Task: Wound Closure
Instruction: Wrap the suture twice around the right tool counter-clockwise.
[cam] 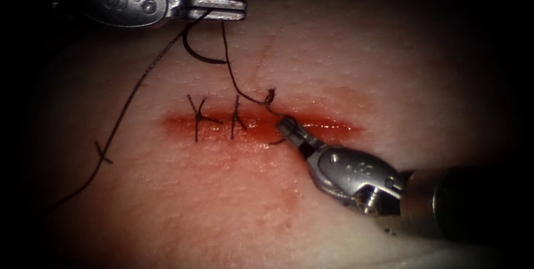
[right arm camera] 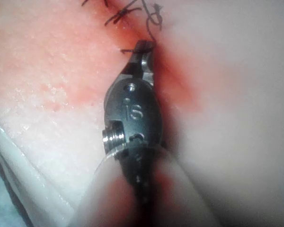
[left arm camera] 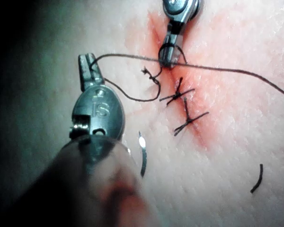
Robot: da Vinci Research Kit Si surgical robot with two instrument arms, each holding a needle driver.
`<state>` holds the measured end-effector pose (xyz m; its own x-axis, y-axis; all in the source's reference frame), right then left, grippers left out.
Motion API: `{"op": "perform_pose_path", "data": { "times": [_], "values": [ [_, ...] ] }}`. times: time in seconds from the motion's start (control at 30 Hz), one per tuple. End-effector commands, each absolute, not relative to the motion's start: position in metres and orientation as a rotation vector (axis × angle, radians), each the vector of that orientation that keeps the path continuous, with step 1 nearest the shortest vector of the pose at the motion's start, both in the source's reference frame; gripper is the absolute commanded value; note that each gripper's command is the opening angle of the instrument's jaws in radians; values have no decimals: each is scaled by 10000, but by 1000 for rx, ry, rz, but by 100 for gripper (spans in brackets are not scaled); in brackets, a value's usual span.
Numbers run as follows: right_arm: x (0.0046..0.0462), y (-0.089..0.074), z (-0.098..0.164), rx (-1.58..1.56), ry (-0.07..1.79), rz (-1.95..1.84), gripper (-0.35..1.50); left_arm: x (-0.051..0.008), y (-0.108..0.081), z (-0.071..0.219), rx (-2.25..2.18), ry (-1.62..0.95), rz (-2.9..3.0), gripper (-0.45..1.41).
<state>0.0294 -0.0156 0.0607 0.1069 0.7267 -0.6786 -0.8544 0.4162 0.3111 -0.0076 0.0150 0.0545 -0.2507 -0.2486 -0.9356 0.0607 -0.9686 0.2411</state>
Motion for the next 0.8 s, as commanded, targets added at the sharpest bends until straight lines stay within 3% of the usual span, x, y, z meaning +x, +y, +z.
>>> {"op": "perform_pose_path", "data": {
  "times": [0.03, 0.13, 0.3, 0.5, 0.63, 0.8],
  "values": [
    [304, -158, 611, -153, 919, 1158, -35, -81, 154, 551, 1787, -233, -2325, -45],
    [310, -163, 603, -134, 951, 1145, -35, -81, 156, 555, 1787, -234, -2326, -45],
    [315, -145, 550, -242, 1190, 1059, -35, -84, 156, 576, 1798, -218, -2350, -45],
    [328, -142, 497, -283, 1335, 886, -35, -83, 158, 596, 1805, -207, -2362, -45],
    [325, -158, 498, -254, 1304, 861, -35, -85, 167, 595, 1812, -202, -2369, -45],
    [291, -164, 518, -297, 1222, 884, -35, -89, 150, 596, 1817, -195, -2336, -45]
  ]
}}
